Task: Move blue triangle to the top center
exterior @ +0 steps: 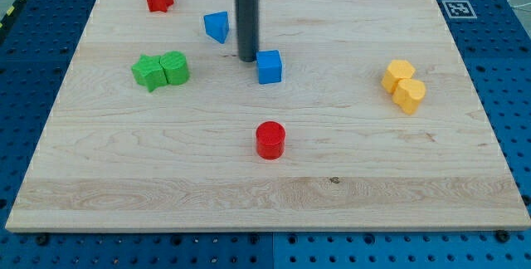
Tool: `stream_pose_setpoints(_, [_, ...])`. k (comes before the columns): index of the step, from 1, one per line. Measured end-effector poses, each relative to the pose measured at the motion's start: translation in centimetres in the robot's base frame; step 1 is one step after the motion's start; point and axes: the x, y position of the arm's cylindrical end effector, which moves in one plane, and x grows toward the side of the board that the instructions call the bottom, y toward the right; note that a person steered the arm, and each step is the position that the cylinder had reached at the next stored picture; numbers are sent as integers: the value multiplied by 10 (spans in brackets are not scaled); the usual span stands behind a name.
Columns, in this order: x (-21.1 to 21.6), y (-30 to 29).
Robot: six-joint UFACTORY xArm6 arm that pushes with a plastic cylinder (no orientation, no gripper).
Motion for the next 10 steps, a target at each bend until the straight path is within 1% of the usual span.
stream_pose_setpoints(1, [-1, -38])
stream_pose_setpoints(2, [-21, -49])
stream_pose_setpoints(5, [-75, -47])
stream_pose_setpoints(8, [-94, -45])
stream_pose_setpoints(10, [-102, -10])
